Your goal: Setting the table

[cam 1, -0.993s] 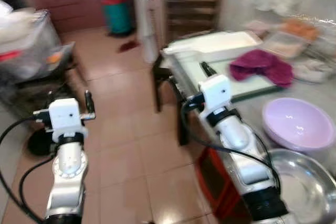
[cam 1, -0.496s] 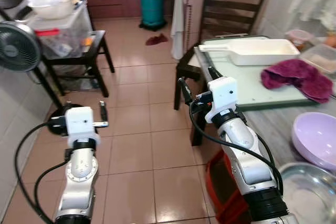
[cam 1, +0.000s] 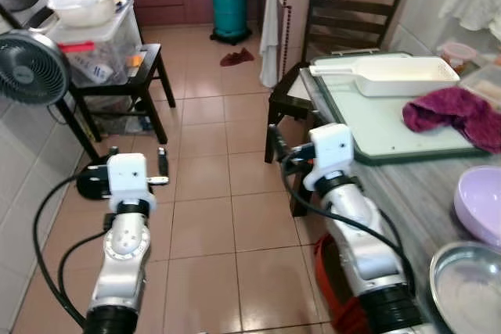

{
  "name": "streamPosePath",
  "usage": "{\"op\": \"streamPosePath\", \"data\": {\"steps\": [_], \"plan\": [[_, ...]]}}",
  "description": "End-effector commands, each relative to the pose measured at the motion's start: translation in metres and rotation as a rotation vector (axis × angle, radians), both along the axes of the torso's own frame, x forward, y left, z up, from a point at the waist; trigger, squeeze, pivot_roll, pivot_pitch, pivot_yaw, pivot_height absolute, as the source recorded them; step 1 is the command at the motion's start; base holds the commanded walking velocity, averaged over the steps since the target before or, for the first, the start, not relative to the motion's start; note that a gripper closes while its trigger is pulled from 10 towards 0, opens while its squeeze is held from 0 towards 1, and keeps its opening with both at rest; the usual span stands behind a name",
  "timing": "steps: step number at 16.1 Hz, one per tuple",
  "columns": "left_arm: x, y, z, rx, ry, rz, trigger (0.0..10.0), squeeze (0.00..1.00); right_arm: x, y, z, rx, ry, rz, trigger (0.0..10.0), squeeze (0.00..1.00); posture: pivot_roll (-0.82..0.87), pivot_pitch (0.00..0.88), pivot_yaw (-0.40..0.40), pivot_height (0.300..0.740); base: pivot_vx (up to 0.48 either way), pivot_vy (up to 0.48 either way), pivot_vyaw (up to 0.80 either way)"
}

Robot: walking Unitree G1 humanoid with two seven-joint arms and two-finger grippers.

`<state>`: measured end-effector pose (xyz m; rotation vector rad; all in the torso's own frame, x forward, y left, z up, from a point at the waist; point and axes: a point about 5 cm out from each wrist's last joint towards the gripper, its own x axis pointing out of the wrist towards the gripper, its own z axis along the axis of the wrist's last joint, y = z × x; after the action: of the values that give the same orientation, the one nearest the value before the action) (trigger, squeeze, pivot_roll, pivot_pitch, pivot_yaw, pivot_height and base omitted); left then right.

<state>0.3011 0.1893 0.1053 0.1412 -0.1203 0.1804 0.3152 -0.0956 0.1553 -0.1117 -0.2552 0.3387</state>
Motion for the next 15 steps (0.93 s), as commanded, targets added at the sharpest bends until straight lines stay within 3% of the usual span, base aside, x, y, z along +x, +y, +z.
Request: {"op": "streamPosePath", "data": {"steps": [1,6,7,11,14,15], "plan": [[0.003,-0.004,0.000,0.001,-0.001,-0.026,10.0,0.00,0.001,-0.009,-0.001,-0.008,-0.005,-0.033,10.0,0.00,-0.09,0.031,0.059,0.740,0.000,0.368,0.00],[0.007,-0.012,-0.017,-0.004,0.071,-0.059,10.0,0.00,-0.001,-0.032,-0.019,-0.018,0.058,-0.109,10.0,0.00,-0.13,0.029,0.066,0.740,0.000,0.373,0.00],[0.006,-0.010,-0.029,-0.008,0.114,-0.054,10.0,0.00,0.000,-0.044,-0.033,-0.006,0.119,-0.146,10.0,0.00,-0.13,0.028,0.063,0.740,0.000,0.371,0.00],[0.001,-0.008,-0.051,0.006,0.197,-0.039,10.0,0.00,0.002,-0.059,-0.061,-0.024,0.229,-0.180,10.0,0.00,-0.13,0.018,0.059,0.740,0.000,0.378,0.00],[-0.011,-0.006,-0.083,0.009,0.339,-0.032,10.0,0.00,0.001,-0.065,-0.094,-0.015,0.377,-0.206,10.0,0.00,-0.13,0.006,0.057,0.740,0.000,0.379,0.00],[-0.018,-0.006,-0.097,0.017,0.415,-0.042,10.0,0.00,-0.006,-0.070,-0.117,-0.051,0.470,-0.235,10.0,0.00,-0.13,0.000,0.053,0.740,0.000,0.394,0.00]]}}
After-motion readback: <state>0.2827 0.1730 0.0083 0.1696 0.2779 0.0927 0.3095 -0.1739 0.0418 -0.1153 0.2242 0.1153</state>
